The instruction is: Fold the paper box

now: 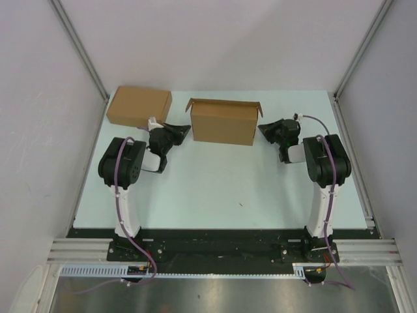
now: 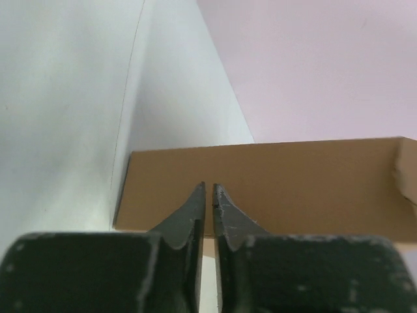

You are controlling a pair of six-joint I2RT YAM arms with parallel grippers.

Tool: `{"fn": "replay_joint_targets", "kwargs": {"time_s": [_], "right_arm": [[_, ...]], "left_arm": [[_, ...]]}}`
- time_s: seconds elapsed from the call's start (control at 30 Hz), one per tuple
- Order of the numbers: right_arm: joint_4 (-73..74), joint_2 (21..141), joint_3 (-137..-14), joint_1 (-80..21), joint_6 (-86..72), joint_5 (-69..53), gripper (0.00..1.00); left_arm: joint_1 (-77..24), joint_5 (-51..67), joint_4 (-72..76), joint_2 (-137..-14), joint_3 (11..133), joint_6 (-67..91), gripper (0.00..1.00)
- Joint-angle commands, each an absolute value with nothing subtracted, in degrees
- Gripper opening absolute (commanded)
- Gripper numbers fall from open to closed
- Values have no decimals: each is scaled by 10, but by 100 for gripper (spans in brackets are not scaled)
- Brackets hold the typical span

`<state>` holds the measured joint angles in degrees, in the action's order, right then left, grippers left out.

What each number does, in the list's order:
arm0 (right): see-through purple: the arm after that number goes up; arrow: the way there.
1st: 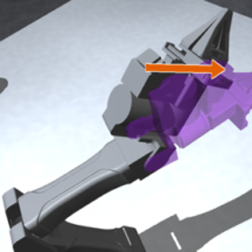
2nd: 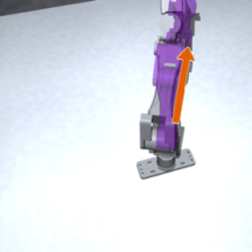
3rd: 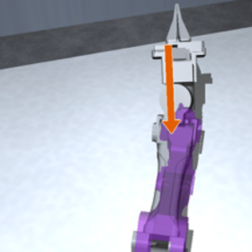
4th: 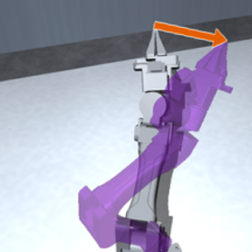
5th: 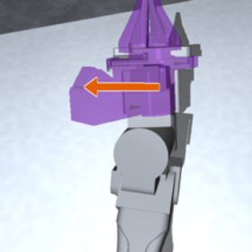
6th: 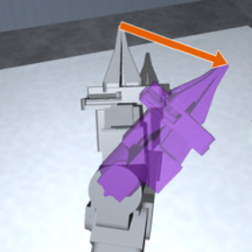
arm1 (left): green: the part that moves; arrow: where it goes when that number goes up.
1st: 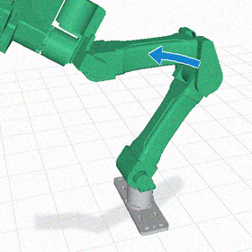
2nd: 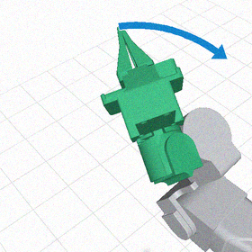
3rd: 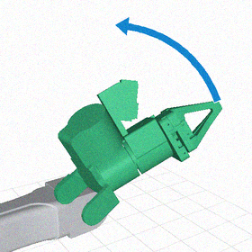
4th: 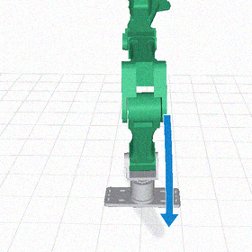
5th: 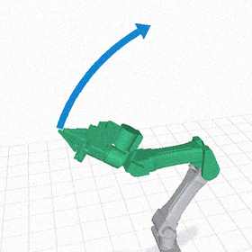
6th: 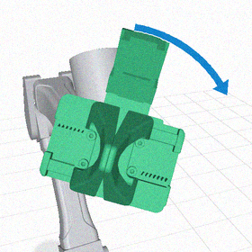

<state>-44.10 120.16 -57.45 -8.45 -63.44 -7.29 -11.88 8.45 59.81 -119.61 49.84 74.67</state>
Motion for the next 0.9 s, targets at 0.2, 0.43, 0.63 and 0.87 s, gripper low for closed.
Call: {"fn": "replay_joint_targets", "kwargs": {"time_s": [0.2, 0.43, 0.63, 0.87], "right_arm": [[-343, 1085, -572, -4, -556, -20, 18], [-226, 917, -620, -32, -421, 106, 45], [-128, 857, -714, -134, -240, 113, 74], [-20, 857, -772, -200, -113, 105, 75]], "left_arm": [[-47, 97, 546, -1095, 482, 688, 26], [-33, 2, 261, -946, 551, 499, 54], [-39, -86, 256, -825, 520, 433, 100], [-8, 26, 301, -796, 511, 468, 100]]}}
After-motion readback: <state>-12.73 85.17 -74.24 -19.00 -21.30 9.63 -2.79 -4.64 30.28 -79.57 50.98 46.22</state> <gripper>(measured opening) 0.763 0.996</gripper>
